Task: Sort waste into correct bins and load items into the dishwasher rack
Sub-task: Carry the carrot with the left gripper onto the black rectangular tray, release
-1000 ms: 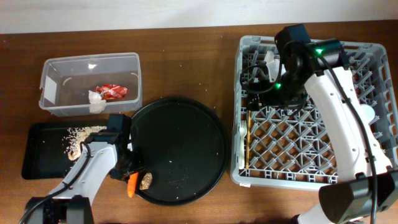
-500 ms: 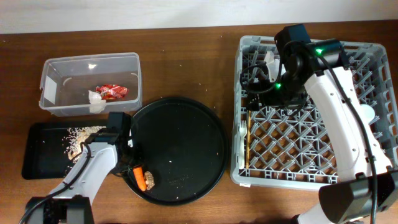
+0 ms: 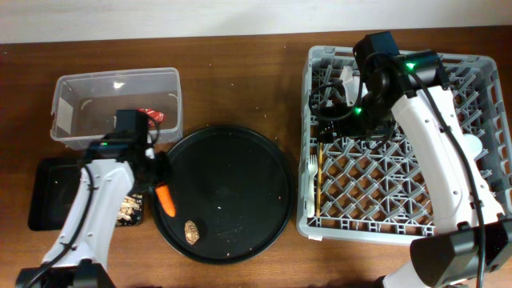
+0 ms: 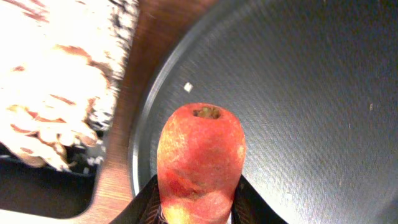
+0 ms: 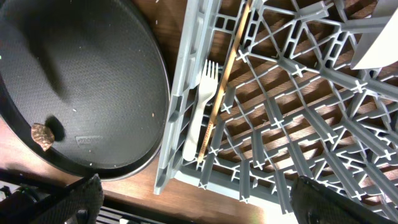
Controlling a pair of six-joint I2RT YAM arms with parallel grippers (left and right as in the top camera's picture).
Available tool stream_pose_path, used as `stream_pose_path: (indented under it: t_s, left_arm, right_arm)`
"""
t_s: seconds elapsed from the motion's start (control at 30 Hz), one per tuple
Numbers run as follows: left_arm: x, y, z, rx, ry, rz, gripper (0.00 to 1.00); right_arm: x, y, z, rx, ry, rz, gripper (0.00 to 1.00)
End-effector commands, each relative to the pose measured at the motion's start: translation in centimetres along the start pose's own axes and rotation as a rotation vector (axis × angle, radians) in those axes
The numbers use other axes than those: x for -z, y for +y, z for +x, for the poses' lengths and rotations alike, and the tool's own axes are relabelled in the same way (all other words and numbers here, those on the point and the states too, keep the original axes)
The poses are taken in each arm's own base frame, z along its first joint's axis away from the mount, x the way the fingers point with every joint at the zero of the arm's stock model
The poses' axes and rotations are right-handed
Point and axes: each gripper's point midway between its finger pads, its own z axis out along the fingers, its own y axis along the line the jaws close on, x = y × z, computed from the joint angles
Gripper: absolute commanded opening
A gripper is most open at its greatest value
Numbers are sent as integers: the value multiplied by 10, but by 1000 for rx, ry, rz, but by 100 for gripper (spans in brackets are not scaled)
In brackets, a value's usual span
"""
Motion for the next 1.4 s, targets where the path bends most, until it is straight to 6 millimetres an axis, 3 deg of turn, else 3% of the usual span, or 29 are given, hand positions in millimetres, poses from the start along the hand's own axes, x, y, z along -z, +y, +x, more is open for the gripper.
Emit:
stream_pose_path:
  t_s: [0.0, 0.33, 0.67, 0.83, 0.93, 1.17, 1.37]
  left_arm:
    - [5, 36, -12, 103, -13, -38, 0]
    - [9, 131, -46, 408, -139, -95, 0]
    - [-23, 185, -41, 517, -76, -242, 1]
    - [-30, 198, -40, 562, -70, -251, 2]
    - [-38, 200, -41, 564, -58, -252, 10]
    - [-57, 200, -34, 562, 2, -257, 12]
    - [-59, 197, -33, 562, 12, -240, 38]
  right_arm:
    - [-2, -1, 1, -6, 8, 7, 99]
    - [-2, -1, 1, -7, 8, 9, 99]
    - [-2, -2, 5, -10, 26, 12, 99]
    - [-2, -1, 5, -10, 25, 11, 99]
    - [-2, -2, 5, -11, 26, 11, 99]
    - [-2, -2, 6, -11, 28, 12, 99]
    - [-2, -2, 6, -11, 29, 12, 99]
